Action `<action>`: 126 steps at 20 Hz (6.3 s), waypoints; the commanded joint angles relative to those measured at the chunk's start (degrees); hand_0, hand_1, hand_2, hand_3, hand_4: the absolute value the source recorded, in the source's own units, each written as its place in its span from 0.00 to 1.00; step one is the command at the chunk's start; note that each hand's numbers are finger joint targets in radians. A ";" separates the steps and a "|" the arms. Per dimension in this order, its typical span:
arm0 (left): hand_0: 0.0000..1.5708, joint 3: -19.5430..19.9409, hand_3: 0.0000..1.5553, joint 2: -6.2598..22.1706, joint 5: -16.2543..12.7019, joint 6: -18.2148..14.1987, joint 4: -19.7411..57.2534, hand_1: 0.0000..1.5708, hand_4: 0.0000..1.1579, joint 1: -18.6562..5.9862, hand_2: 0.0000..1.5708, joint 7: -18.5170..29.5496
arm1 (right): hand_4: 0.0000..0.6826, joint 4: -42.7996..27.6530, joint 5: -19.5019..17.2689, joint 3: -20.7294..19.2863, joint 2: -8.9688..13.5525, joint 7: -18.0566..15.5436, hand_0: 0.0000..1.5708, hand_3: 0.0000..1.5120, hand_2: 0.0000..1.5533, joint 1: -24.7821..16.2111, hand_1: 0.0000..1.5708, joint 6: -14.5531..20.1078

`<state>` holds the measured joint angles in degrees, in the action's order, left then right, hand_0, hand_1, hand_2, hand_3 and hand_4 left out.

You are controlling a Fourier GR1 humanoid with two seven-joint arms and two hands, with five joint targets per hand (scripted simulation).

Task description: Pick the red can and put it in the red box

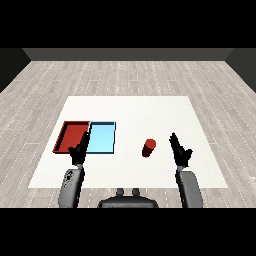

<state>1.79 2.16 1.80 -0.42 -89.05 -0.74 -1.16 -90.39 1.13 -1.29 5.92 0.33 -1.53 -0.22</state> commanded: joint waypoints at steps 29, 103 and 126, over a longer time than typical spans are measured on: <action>0.00 2.25 0.00 0.08 -6.83 7.74 -2.84 0.00 0.00 3.00 0.00 29.72 | 0.00 3.33 11.17 -15.18 5.47 -24.29 0.00 0.00 0.00 -5.29 0.00 -24.09; 0.00 2.74 0.00 1.42 -9.56 8.03 -4.39 0.00 0.00 2.03 0.00 27.88 | 0.00 32.21 11.78 0.31 -5.52 -21.67 0.00 0.00 0.00 17.22 0.00 -8.72; 0.00 0.40 0.00 -0.90 -8.80 5.26 -6.78 0.00 0.00 2.31 0.00 26.87 | 0.00 42.38 15.65 5.34 -5.89 -22.81 0.00 0.00 0.00 24.29 0.00 -1.64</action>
<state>4.10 2.78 -8.71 6.22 -94.10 0.58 25.61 -52.14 15.97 3.38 0.44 -20.97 20.55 -3.31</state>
